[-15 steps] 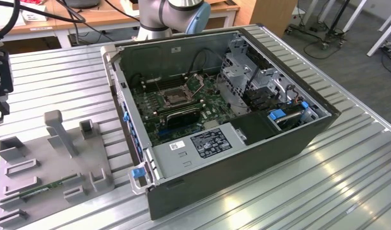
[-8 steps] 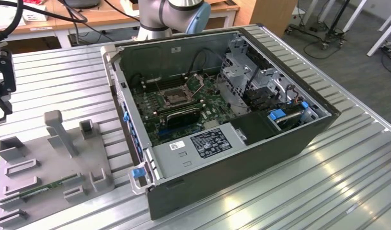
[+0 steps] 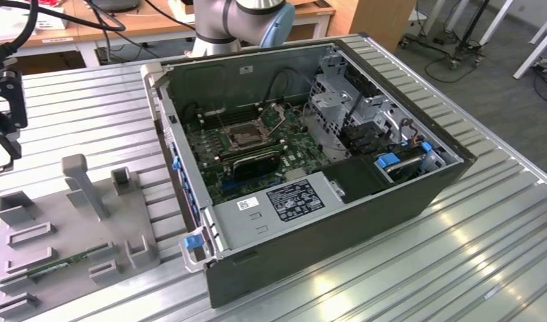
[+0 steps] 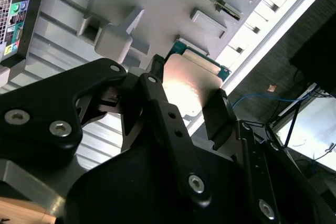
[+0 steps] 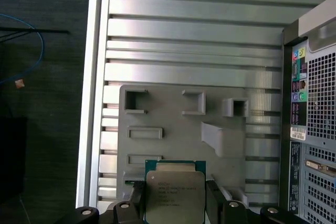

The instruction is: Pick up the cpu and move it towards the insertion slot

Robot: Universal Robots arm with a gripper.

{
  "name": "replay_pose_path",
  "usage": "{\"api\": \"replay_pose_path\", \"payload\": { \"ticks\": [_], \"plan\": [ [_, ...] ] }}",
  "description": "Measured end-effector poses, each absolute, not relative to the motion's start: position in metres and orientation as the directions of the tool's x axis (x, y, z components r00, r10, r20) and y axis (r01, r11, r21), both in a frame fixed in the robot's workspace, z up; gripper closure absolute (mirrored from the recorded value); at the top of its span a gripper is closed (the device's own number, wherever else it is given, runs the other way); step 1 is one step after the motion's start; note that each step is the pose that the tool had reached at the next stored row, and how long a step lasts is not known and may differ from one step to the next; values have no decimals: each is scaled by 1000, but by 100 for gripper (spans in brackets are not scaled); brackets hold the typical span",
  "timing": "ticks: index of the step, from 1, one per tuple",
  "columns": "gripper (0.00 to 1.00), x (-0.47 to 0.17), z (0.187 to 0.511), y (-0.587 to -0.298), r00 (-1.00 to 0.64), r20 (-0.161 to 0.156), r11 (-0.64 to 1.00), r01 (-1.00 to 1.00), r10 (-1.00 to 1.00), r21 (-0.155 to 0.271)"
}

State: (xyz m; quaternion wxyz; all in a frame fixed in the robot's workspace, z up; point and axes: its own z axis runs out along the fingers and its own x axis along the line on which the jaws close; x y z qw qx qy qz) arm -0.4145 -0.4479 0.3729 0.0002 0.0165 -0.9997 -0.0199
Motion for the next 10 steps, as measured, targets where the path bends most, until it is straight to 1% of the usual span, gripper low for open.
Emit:
{"api": "replay_pose_path", "payload": {
  "ticks": [10],
  "plan": [
    [45, -411, 373, -448, -999, 0, 999, -33, -33, 40]
  ]
}}
